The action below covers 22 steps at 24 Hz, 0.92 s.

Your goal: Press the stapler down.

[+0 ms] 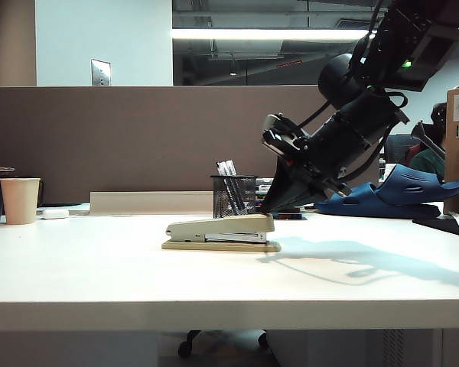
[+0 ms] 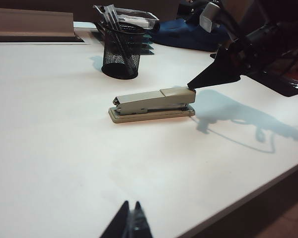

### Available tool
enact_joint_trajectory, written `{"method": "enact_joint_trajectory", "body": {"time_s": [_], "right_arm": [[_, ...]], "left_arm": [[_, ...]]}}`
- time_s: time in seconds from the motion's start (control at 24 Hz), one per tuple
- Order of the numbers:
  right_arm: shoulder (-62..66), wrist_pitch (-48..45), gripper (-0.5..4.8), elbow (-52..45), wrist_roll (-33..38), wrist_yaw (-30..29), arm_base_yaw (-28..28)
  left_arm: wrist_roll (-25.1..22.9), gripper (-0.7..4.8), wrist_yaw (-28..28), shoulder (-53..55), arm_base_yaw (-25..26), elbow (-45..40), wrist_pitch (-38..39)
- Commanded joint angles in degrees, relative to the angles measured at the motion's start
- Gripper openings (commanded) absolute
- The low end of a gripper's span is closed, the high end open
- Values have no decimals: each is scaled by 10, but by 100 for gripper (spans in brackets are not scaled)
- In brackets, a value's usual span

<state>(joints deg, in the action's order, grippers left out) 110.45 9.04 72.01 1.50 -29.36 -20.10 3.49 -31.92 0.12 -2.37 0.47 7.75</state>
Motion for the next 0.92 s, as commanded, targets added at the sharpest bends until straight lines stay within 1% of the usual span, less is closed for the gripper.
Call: {"method": "enact_joint_trajectory", "body": {"time_s": [0.04, 0.21, 0.38, 0.75, 0.92], "right_arm": [[6, 29, -9, 5, 0, 13, 0], [6, 38, -9, 25, 0, 12, 0], [2, 64, -9, 67, 0, 12, -1], [-30, 68, -9, 87, -2, 12, 0], [-50, 71, -9, 102, -2, 12, 1]], "left_arm": [[0, -6, -2, 0, 0, 0, 4], [0, -5, -2, 0, 0, 0, 4], [0, -6, -2, 0, 0, 0, 4], [-1, -5, 2, 0, 0, 0, 3], [-1, -6, 13, 0, 0, 0, 3]]}}
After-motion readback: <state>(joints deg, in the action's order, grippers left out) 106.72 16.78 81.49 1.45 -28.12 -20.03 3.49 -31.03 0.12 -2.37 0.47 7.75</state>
